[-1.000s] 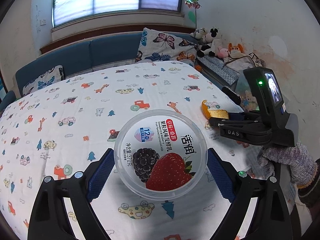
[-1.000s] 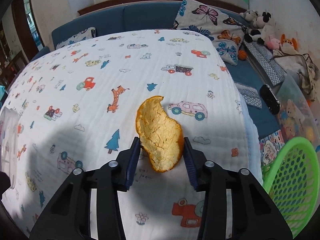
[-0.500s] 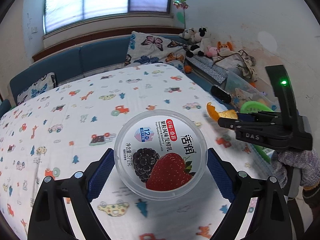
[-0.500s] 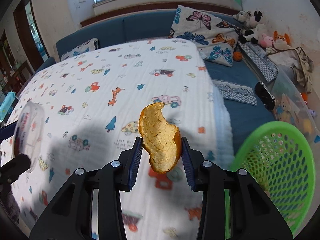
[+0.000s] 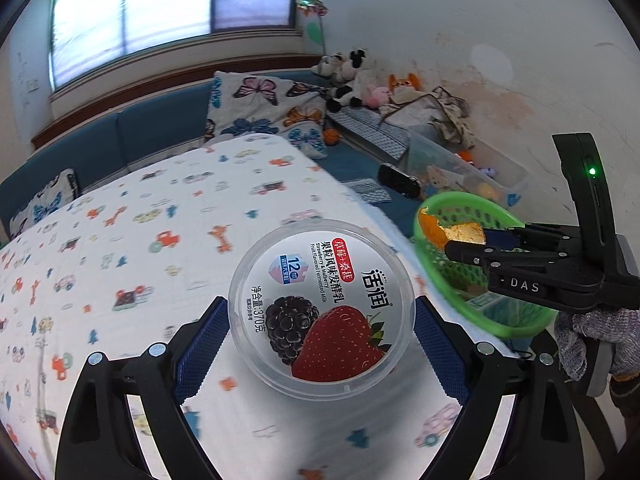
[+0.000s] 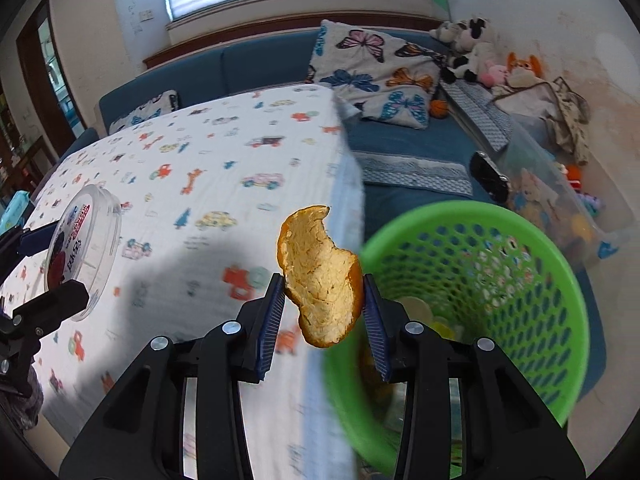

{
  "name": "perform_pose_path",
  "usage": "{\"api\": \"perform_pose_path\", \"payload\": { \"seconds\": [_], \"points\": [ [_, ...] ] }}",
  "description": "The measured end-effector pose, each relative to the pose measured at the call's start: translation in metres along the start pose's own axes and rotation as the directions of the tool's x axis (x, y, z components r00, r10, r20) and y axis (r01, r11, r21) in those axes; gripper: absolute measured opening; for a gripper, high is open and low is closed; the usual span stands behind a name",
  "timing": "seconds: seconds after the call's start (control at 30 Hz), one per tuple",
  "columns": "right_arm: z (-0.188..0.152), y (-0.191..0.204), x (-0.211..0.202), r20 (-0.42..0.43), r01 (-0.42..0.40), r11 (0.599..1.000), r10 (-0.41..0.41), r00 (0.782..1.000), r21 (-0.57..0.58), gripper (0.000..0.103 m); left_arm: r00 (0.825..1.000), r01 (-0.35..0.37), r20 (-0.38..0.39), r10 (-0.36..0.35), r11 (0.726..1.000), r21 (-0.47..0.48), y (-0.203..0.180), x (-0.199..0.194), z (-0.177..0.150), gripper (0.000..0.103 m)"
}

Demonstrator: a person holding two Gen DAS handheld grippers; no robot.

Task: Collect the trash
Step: 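Drop the bread crust into the basket with right gripper while left carries the yogurt cup over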

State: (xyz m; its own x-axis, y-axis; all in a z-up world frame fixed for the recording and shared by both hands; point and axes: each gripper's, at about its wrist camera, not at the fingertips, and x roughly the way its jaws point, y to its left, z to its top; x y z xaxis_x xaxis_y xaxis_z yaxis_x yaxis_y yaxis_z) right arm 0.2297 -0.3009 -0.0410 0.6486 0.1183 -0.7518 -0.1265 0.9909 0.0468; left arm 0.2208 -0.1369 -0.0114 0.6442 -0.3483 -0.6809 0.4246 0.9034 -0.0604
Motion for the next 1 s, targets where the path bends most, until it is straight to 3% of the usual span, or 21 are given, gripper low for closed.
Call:
{"api": "perform_pose_path", "payload": {
  "seconds": [0.47, 0.7, 1.0],
  "points": [
    [-0.030, -0.086, -0.015, -0.029, 0.096, 0.989, -0.093, 0.995, 0.112, 0.045, 0.998, 0.059, -0.029, -0.057, 0.995, 0.083, -0.063, 0.026, 0.017, 0.088],
    [-0.036, -0.108, -0.023, -0.007, 0.107, 0.982, -0.108, 0.994, 0.157, 0.062, 0.997, 0.069, -0.043, -0.065, 0.991, 0.118, -0.084, 0.039, 0.026, 0.088],
    [-0.042, -0.122, -0.041, 0.021, 0.112, 0.978, -0.118, 0.993, 0.179, 0.074, 0.993, 0.096, -0.075, -0.086, 0.984, 0.147, -0.108, 0.063, 0.032, 0.088]
  ]
}}
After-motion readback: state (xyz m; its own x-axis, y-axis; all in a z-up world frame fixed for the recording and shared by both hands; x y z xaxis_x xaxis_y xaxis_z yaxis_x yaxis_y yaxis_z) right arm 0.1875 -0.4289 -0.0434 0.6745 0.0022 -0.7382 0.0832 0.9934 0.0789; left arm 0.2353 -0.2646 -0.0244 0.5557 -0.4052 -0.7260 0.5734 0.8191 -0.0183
